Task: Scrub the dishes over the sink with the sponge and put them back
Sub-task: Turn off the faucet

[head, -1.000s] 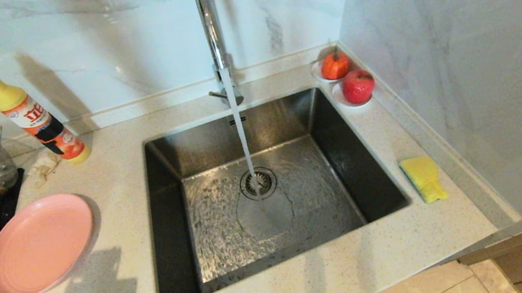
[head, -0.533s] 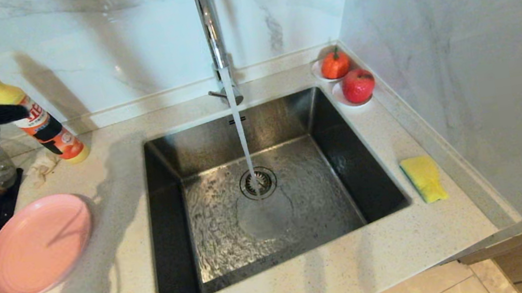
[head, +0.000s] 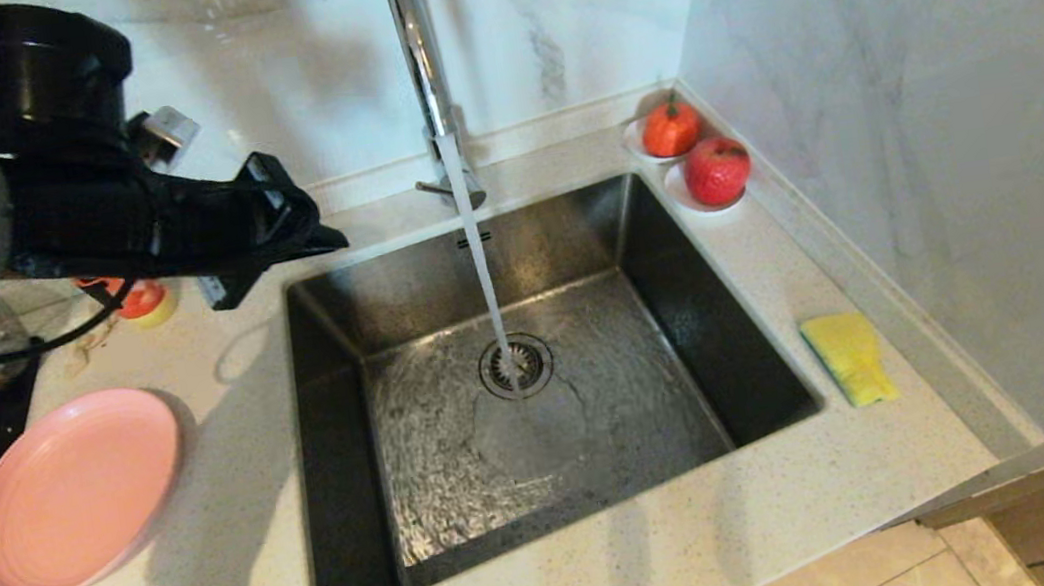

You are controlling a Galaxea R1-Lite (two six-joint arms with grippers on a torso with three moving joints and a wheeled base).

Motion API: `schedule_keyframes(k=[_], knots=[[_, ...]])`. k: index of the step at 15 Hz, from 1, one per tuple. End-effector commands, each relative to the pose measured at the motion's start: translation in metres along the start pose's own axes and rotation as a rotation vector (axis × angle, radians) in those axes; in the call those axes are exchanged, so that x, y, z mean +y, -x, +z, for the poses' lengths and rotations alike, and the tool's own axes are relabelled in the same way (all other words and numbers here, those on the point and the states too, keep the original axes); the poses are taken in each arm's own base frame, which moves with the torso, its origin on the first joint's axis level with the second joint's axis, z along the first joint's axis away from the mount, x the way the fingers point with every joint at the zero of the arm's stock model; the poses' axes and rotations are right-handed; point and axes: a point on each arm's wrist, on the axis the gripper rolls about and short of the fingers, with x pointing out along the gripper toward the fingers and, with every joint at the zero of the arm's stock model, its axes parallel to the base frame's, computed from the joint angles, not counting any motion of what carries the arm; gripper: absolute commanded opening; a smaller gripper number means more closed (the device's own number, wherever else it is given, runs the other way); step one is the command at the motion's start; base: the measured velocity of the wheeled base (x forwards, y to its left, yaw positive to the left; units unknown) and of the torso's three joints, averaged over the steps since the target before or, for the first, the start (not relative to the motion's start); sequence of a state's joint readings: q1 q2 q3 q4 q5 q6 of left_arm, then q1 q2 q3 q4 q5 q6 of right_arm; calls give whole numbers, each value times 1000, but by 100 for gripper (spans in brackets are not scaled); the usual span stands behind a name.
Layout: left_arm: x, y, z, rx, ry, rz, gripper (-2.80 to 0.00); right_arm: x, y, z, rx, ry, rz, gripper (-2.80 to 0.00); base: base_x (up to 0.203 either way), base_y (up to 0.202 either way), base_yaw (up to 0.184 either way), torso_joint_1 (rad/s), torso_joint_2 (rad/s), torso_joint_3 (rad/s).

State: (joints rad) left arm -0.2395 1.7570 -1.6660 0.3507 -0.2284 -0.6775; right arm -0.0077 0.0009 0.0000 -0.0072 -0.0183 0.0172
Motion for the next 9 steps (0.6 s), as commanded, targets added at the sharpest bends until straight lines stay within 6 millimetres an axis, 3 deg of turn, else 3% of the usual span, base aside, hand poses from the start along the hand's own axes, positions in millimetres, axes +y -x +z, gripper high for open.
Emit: schedule_keyframes(k=[1,9], knots=[[5,-26,-10,89,75,-11,-280,0,0,0,2,0,0,-280,0,0,0,0,0,0],[13,-46,-13,117,151,-16,-280,0,0,0,2,0,0,-280,0,0,0,0,0,0]])
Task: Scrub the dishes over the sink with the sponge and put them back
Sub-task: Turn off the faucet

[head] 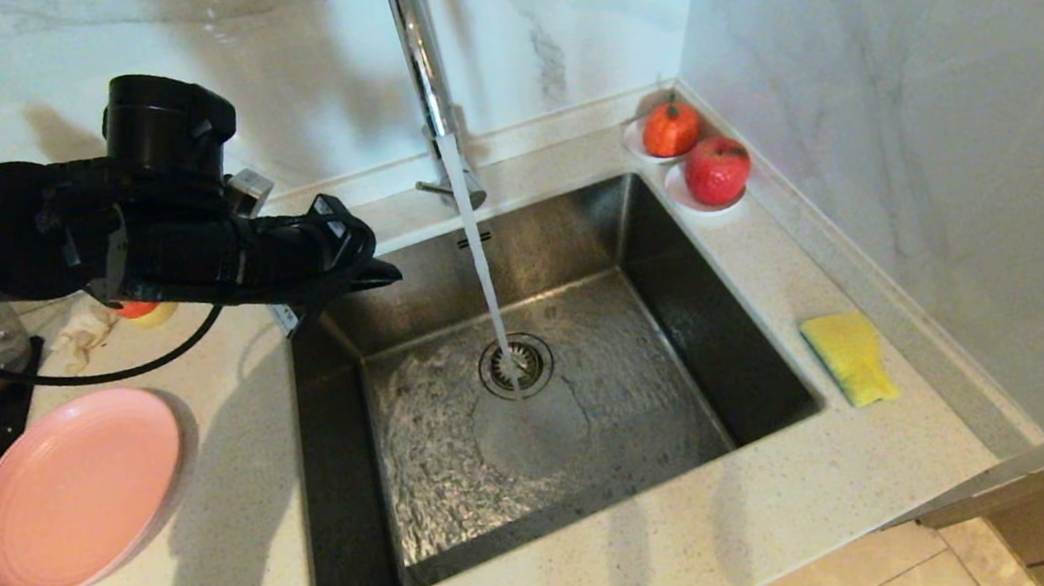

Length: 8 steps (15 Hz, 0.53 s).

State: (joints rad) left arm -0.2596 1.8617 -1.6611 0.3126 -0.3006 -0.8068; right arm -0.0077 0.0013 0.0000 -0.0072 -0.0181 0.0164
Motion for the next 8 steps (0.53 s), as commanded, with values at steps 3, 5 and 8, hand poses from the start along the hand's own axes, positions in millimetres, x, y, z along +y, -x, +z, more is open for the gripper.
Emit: schedule_keyframes(k=[3,5,8], knots=[[2,-3,-2,40,17,-26,-280,0,0,0,1,0,0,-280,0,0,0,0,0,0],[3,-7,-2,41,16,-30,-280,0,0,0,1,0,0,-280,0,0,0,0,0,0],[5,-13,-1,31,11,-41,-280,0,0,0,1,0,0,-280,0,0,0,0,0,0]])
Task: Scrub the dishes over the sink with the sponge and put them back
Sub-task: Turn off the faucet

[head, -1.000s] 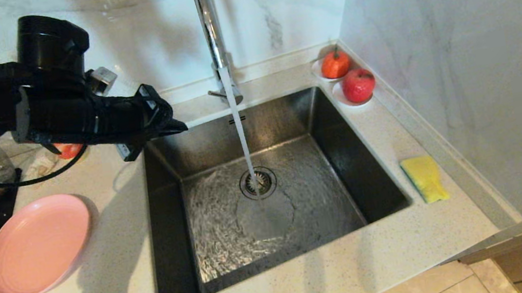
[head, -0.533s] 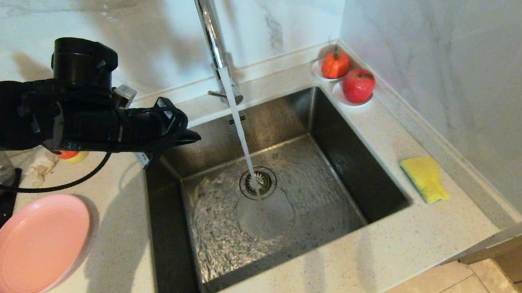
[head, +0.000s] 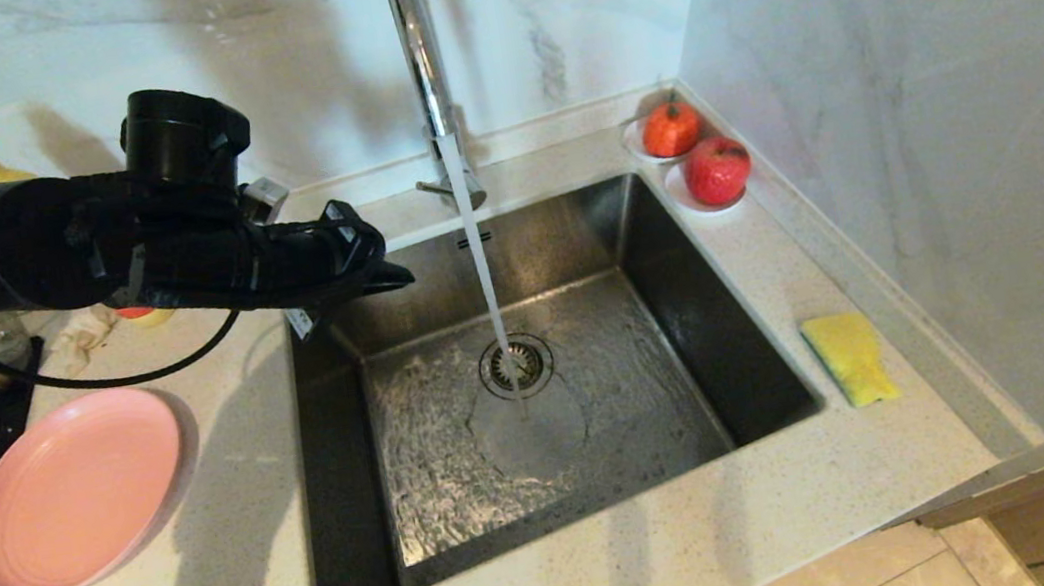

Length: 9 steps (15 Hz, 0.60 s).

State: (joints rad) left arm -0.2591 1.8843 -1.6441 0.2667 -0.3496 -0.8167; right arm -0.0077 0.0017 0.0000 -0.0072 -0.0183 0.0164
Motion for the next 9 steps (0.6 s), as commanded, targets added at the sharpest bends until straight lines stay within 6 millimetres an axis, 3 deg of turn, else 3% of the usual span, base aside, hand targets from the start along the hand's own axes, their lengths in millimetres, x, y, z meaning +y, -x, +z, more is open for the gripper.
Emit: schedule_keyframes(k=[1,9], knots=[[0,-2,1,-6,-2,-13,-280,0,0,0,1,0,0,-280,0,0,0,0,0,0],[2,-18,4,-28,-14,-38,-280,0,0,0,1,0,0,-280,0,0,0,0,0,0]])
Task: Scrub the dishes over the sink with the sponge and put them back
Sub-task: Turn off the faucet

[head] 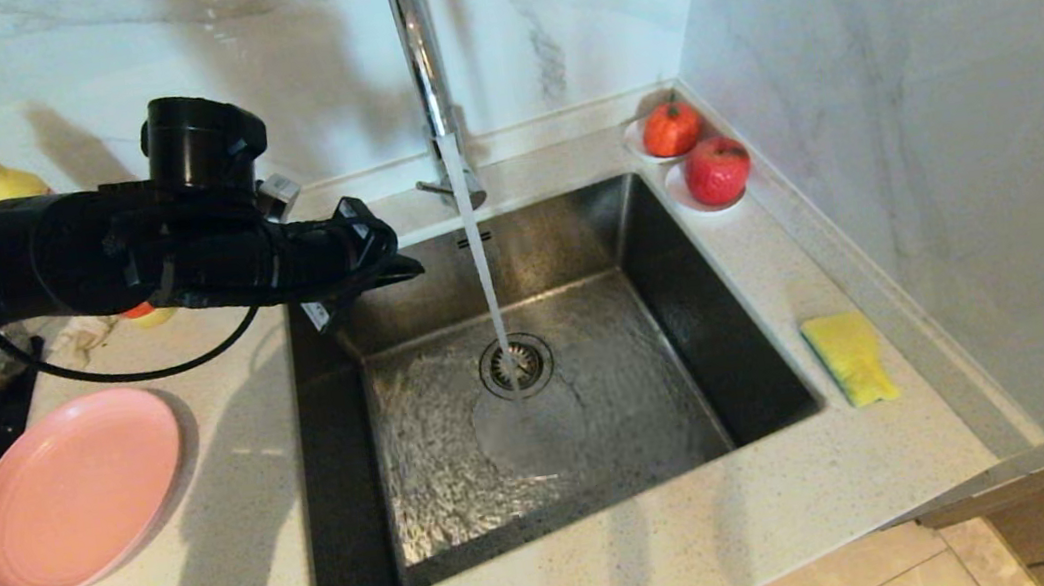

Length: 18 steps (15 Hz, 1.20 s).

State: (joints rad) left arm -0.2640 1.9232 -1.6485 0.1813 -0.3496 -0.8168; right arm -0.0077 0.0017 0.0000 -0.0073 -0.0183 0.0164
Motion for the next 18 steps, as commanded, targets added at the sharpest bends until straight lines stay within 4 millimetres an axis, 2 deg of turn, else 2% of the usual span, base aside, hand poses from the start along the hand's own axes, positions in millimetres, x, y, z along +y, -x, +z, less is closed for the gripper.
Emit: schedule_keyframes(k=[1,7,18], knots=[[1,-4,1,-7,1,-11,-280,0,0,0,1,0,0,-280,0,0,0,0,0,0],[-4,-18,12,-62,-19,-72,-280,0,0,0,1,0,0,-280,0,0,0,0,0,0],[4,-45,18,-145,-55,-145,-280,0,0,0,1,0,0,-280,0,0,0,0,0,0]])
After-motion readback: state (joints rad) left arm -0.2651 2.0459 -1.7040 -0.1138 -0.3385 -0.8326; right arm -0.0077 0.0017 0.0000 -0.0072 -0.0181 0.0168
